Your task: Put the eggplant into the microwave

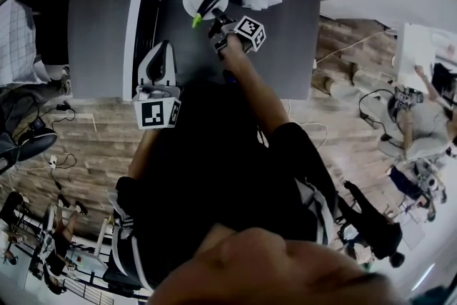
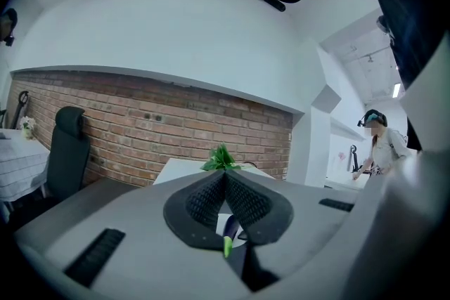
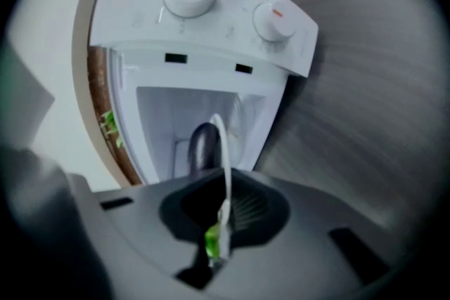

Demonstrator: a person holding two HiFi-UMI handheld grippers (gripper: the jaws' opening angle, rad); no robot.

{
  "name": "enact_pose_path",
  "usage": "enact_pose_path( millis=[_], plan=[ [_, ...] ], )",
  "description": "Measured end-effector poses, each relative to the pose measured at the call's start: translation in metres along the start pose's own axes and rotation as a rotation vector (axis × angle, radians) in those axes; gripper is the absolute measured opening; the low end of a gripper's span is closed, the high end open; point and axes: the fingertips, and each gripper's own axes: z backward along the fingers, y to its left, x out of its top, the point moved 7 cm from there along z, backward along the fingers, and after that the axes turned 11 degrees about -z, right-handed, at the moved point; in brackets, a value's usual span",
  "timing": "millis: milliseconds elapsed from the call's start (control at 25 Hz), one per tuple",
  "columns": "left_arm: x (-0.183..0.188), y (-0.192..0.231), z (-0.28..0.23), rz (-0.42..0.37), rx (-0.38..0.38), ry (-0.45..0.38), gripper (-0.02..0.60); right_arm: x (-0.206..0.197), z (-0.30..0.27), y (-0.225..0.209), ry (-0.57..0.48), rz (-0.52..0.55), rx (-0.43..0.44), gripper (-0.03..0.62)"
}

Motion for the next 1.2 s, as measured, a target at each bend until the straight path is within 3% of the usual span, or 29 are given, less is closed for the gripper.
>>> enact_pose_path(
  millis=[520, 800, 1200],
  plan=[
    [-0.004, 0.006, -0.02, -0.017, -0.019, 0.015, 0.034, 0.03, -0.044, -0.015, -0.06, -0.039, -0.011, 0.037],
    [-0.008, 0.007, -0.023, -0.02, -0.027, 0.027, 0.034, 0.029, -0.056, -0.022, -0.073, -0.053, -0.042, 0.037],
    [-0.012, 0.012, -0.029, 0.005, -0.03, 0.041, 0.034, 0.035, -0.074, -0.021, -0.084, -0.05, -0.023, 0.038]
  ],
)
